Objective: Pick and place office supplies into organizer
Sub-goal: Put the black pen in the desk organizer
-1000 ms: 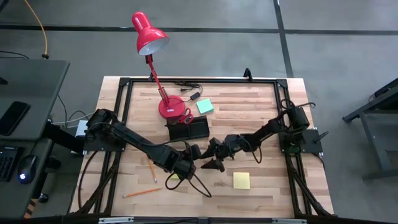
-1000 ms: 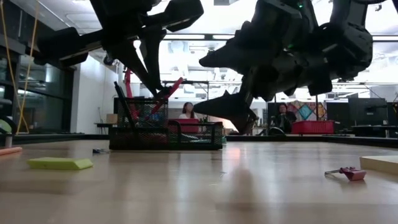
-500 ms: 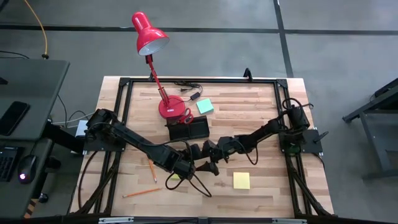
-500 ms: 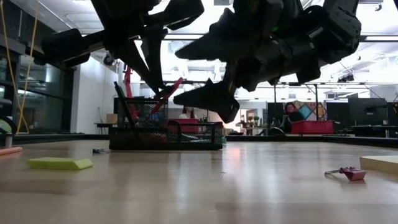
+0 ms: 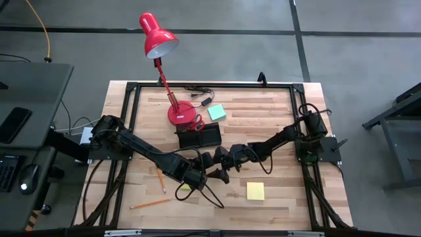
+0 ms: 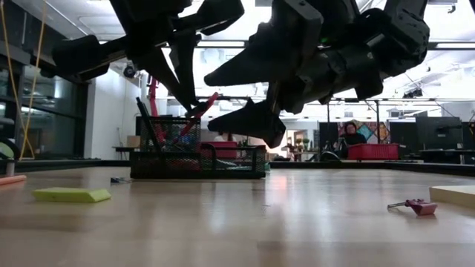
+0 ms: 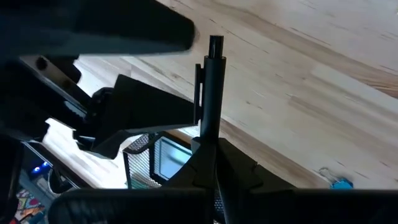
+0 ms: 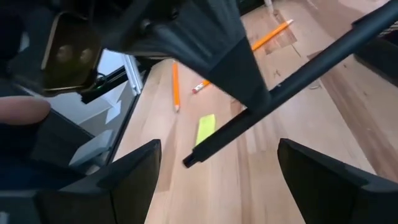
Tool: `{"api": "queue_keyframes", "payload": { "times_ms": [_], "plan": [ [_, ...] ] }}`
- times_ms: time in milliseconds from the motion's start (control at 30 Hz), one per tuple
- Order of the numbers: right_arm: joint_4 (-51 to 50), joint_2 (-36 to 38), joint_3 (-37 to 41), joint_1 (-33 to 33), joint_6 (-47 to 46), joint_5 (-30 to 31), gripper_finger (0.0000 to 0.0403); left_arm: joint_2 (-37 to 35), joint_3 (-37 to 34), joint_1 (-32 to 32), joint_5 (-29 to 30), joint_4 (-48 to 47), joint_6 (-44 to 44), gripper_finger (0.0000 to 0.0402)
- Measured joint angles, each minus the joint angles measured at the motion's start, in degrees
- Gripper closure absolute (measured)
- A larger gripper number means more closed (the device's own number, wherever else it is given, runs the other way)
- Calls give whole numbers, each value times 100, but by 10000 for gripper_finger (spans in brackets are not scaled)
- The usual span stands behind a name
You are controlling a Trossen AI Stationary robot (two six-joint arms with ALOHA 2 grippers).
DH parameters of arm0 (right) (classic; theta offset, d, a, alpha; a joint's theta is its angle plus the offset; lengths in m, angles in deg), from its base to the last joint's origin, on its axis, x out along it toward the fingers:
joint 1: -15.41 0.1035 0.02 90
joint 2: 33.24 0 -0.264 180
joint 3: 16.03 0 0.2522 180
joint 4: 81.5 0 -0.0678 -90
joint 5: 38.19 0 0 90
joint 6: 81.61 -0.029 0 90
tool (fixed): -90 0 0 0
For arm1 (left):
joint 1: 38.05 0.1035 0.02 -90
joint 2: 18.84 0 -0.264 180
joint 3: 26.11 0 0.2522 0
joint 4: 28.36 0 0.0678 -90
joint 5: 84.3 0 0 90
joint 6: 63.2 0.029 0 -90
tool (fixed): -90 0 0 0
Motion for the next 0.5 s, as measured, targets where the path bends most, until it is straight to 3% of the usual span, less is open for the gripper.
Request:
{"api": "queue_keyframes", "payload": {
  "times_ms": [333, 500],
  "plan": [
    [38, -156, -110, -30, -11, 4, 98, 0, 2, 4, 43, 164, 205, 401],
    [11, -528, -492, -32, -44, -433, 124, 0, 2, 0, 16, 291, 305, 401]
  ]
}}
